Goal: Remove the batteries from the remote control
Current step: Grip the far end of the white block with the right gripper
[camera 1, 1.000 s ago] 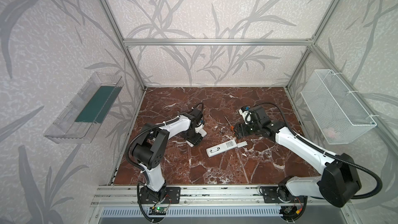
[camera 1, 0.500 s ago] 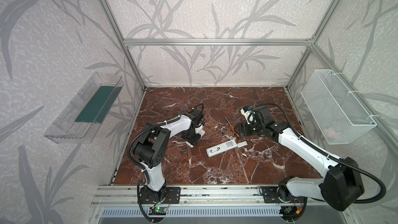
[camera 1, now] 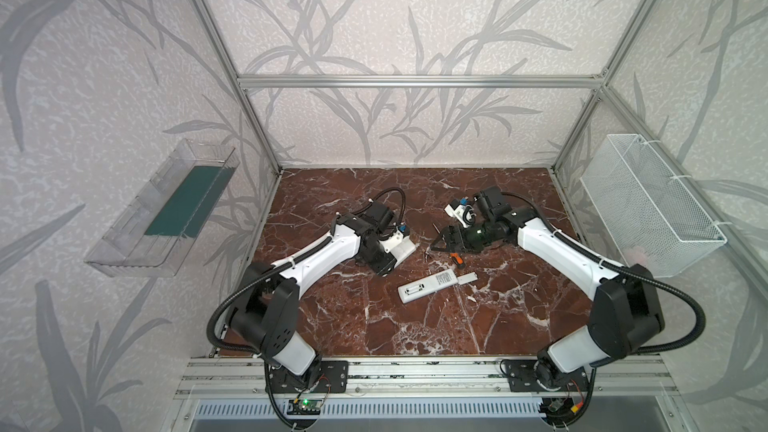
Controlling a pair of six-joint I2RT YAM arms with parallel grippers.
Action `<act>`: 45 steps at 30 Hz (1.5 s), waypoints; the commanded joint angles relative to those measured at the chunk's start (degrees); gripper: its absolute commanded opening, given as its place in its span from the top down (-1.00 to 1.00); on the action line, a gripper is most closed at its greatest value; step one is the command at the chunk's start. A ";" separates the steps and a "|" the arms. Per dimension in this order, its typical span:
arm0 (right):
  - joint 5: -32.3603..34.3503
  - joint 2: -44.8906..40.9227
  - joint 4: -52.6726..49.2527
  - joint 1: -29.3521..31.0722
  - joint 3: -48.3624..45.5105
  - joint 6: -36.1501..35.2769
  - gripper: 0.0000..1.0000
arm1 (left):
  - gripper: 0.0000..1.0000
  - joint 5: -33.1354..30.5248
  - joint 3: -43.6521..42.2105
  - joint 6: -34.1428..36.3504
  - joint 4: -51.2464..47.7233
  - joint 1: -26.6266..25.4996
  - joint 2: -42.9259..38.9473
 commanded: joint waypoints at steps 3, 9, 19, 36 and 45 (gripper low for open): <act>-3.26 3.74 0.36 2.62 2.02 1.21 -0.76 | 0.33 2.89 -2.18 4.51 1.06 -1.56 -2.07; -3.96 6.52 2.43 3.31 2.96 2.00 -0.55 | 0.33 4.19 -2.28 4.71 1.19 -2.37 -2.31; -5.45 11.58 6.54 3.96 4.74 4.39 -0.24 | 0.33 5.16 -2.96 5.09 1.68 -3.22 -3.39; -5.70 11.10 8.43 2.37 1.83 5.15 0.45 | 0.33 4.46 -3.68 5.48 1.70 -3.28 -3.72; -7.15 10.54 9.62 1.64 0.51 5.64 0.22 | 0.33 4.19 -3.78 5.57 1.76 -3.31 -3.63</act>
